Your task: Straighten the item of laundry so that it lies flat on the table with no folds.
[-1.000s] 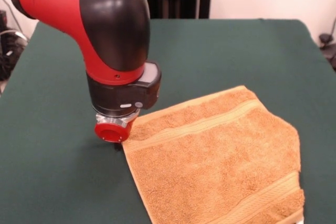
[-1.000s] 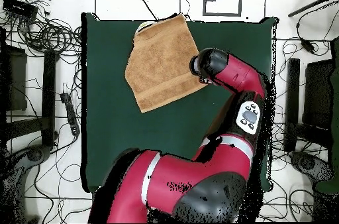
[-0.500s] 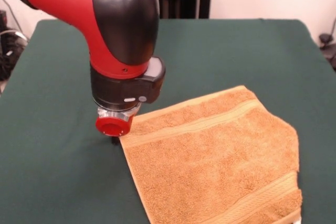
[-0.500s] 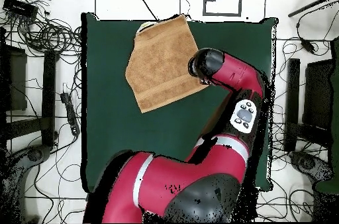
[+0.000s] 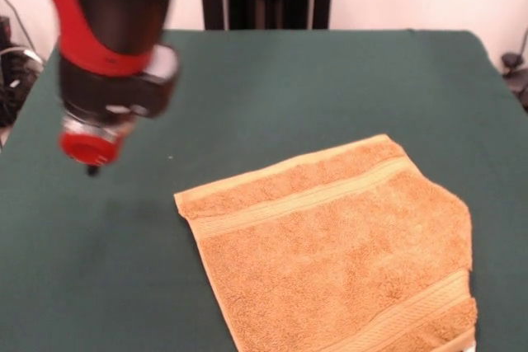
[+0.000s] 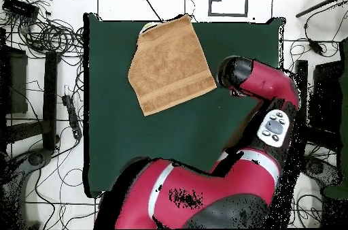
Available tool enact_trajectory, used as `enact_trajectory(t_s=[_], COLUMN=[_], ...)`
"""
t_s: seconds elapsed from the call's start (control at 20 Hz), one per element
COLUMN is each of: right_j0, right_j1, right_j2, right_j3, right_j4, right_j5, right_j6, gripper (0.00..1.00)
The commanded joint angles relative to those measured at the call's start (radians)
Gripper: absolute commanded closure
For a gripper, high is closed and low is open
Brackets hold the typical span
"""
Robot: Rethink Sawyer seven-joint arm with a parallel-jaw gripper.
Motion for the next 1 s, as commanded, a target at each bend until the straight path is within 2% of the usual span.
enact_trajectory(t_s=[0.05,0.35,0.8,1.0], right_j0=[-0.065,-0.121,-0.159,-0.168], right_j1=[-0.067,-0.098,-0.154,-0.171], right_j2=[0.044,0.114,0.285,0.312], right_j3=[0.136,0.141,0.255,0.281], right_j4=[-0.079,-0.095,0.036,0.059], right_j5=[0.154,0.167,0.075,0.038], right_j6=[-0.121,-0.127,-0.014,-0.002], gripper=[1.0,1.0,1.0,1.0])
